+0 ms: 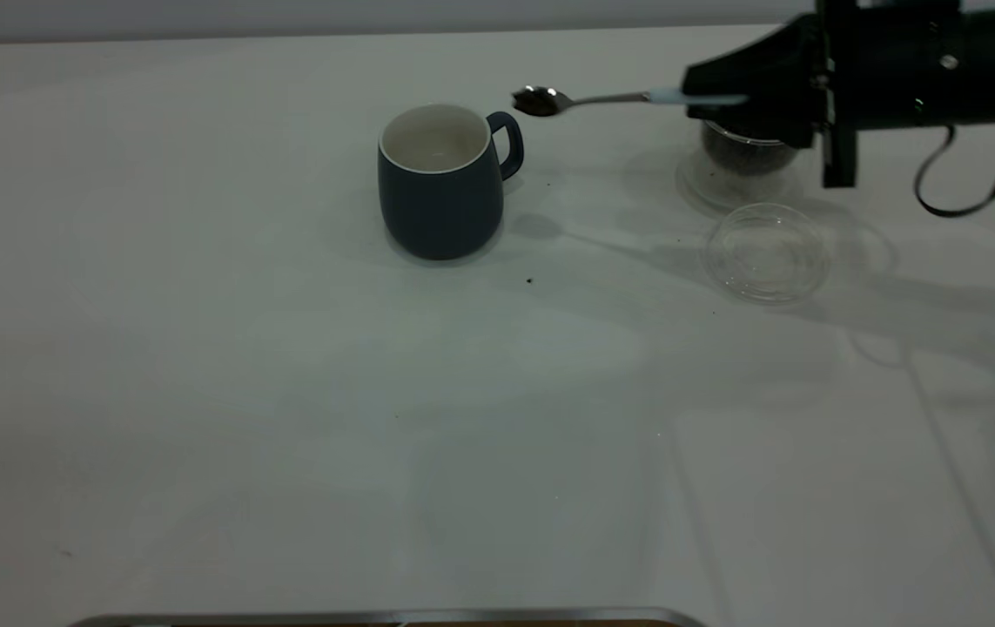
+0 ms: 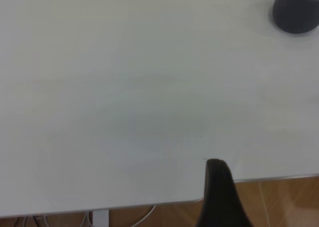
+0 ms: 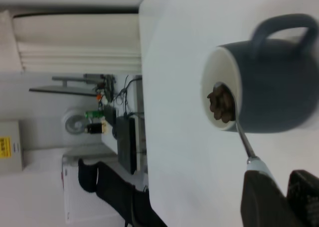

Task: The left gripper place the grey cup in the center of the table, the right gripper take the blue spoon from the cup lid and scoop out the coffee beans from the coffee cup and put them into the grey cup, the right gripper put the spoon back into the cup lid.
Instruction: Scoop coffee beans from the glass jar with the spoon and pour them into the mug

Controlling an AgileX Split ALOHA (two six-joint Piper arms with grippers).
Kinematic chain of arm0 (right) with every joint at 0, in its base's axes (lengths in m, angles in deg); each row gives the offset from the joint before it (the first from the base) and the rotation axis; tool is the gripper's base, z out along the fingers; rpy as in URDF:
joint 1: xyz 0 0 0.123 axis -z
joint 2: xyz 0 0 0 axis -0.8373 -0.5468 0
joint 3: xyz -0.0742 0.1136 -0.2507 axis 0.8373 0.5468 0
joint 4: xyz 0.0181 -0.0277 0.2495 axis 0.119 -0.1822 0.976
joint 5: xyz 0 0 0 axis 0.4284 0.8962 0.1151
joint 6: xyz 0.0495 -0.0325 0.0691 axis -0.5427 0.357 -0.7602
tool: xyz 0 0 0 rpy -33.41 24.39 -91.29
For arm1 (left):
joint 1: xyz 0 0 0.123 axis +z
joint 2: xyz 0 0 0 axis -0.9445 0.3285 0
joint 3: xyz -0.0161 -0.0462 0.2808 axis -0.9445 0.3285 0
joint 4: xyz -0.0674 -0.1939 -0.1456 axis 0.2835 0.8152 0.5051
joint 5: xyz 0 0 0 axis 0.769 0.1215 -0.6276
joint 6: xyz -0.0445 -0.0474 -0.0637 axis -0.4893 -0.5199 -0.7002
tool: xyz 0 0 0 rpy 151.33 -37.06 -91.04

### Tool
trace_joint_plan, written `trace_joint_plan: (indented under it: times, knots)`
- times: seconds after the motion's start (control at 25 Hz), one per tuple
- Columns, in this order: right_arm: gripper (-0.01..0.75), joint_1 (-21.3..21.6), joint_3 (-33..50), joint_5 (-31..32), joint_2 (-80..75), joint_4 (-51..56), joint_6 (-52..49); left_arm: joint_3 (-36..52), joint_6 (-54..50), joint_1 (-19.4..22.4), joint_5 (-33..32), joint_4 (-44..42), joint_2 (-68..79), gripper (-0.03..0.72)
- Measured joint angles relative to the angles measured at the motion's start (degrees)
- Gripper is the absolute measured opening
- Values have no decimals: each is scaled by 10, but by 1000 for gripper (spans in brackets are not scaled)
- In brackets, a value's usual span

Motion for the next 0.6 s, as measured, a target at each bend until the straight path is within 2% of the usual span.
trace_joint_plan:
  times: [0.24, 0.6]
  knots:
    - [105, -45, -49, -15, 0, 0, -26, 0, 0, 0, 0, 0, 0, 548]
    - [105, -91, -96, -104, 0, -4, -26, 0, 0, 0, 0, 0, 0, 548]
